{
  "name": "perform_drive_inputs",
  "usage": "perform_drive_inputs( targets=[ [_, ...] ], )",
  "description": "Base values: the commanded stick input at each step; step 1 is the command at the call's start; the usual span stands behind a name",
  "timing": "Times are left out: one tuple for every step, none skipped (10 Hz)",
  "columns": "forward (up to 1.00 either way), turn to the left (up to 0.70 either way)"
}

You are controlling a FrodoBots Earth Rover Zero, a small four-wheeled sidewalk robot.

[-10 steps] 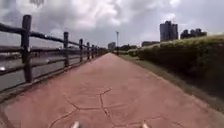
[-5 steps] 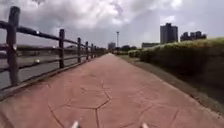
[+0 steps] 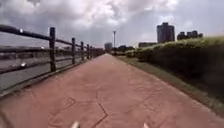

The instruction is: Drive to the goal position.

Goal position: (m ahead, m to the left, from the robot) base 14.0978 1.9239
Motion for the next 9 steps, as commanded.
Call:
perform_drive_inputs(
  targets=[
    [0.70, 0.00],
    [0.70, 0.00],
    [0.70, 0.00],
    [0.70, 0.00],
    [0.70, 0.00],
    [0.70, 0.00],
    [0.70, 0.00],
    [0.70, 0.00],
    [0.70, 0.00]
  ],
)
